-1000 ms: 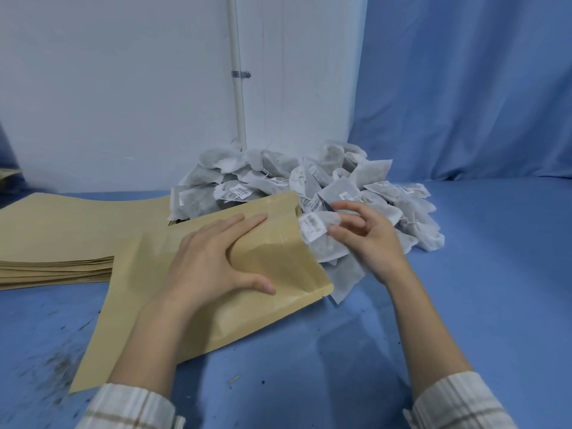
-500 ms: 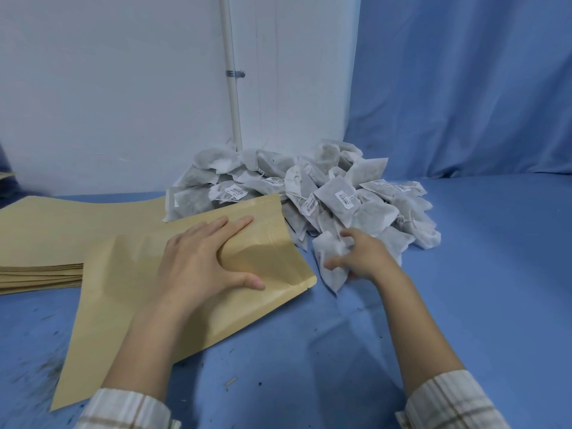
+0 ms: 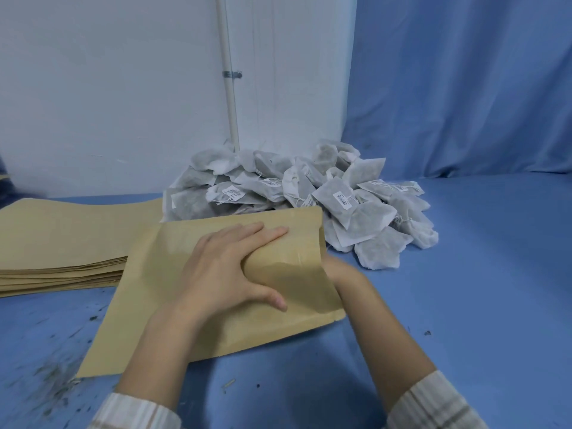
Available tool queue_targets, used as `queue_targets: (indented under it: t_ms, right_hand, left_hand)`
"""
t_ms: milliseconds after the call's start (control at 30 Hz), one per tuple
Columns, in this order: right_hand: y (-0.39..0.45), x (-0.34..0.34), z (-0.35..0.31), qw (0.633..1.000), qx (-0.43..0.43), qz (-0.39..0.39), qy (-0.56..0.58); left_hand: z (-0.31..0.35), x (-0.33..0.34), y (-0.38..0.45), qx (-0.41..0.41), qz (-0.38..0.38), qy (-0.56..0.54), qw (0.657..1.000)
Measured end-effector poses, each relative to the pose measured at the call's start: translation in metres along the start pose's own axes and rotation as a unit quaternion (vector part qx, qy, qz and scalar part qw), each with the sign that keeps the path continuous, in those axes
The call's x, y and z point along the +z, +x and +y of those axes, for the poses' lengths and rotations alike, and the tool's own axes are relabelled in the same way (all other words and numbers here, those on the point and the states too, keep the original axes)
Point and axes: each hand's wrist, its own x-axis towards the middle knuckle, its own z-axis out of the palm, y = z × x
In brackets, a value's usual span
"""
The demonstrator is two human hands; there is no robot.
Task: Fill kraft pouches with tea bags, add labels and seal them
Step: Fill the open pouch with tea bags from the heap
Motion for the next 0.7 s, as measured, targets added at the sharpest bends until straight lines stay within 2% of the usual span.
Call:
queue_targets:
  t_ms: [33,67,133,200,233,267,300,333,367,467,533,600,633,700]
  right_hand:
    - [0.001,0.0,-0.002,0.999,0.031,-0.033,-0.027]
    - [-0.003,-0.002,-0.005,0.999,0.019,-0.045,-0.015]
    - [-0.011,-0.011,-0.004,0.99,-0.087,0.005,0.111]
    - [-0.009,-0.02,0.005,0.954,-0.133,0.16,0.217]
    - [-0.001,-0.024,0.014,0.937,-0.12,0.261,0.198]
    - [0.004,-0.027,0.024,0.928,-0.075,0.349,0.109]
    - [0.008,-0.029,0.034,0.919,-0.025,0.394,-0.011]
    - [0.013,-0.03,0.045,0.913,0.008,0.394,-0.102]
    - [0.016,-0.03,0.053,0.92,0.03,0.363,-0.141]
    - [0.025,-0.024,0.068,0.941,0.065,0.289,-0.162]
    - [0.028,-0.023,0.07,0.935,0.043,0.315,-0.158]
    - [0.027,-0.024,0.067,0.913,-0.013,0.398,-0.087]
    - [0.026,-0.024,0.063,0.888,-0.04,0.457,-0.021]
    - [0.021,-0.023,0.054,0.815,-0.057,0.554,0.161]
  left_hand:
    - [0.001,0.001,0.0,0.0,-0.008,0.005,1.0]
    - [0.001,0.001,0.0,-0.004,-0.012,0.01,1.0]
    - [0.0,0.003,0.001,-0.017,-0.004,0.025,1.0]
    - [-0.001,0.004,0.002,-0.037,0.015,0.056,0.998]
    - [-0.003,0.003,0.003,-0.049,0.026,0.071,0.996]
    - [-0.005,0.003,0.003,-0.059,0.037,0.08,0.994]
    - [-0.007,0.002,0.003,-0.068,0.045,0.084,0.993]
    - [-0.009,0.002,0.003,-0.076,0.051,0.083,0.992]
    - [-0.01,0.001,0.002,-0.083,0.052,0.081,0.992]
    - [-0.012,0.001,0.001,-0.095,0.058,0.06,0.992]
    - [-0.014,0.0,0.0,-0.1,0.06,0.044,0.992]
    - [-0.015,0.0,0.0,-0.102,0.06,0.039,0.992]
    - [-0.016,-0.001,0.0,-0.103,0.062,0.038,0.992]
    - [-0.017,-0.002,-0.001,-0.108,0.066,0.036,0.991]
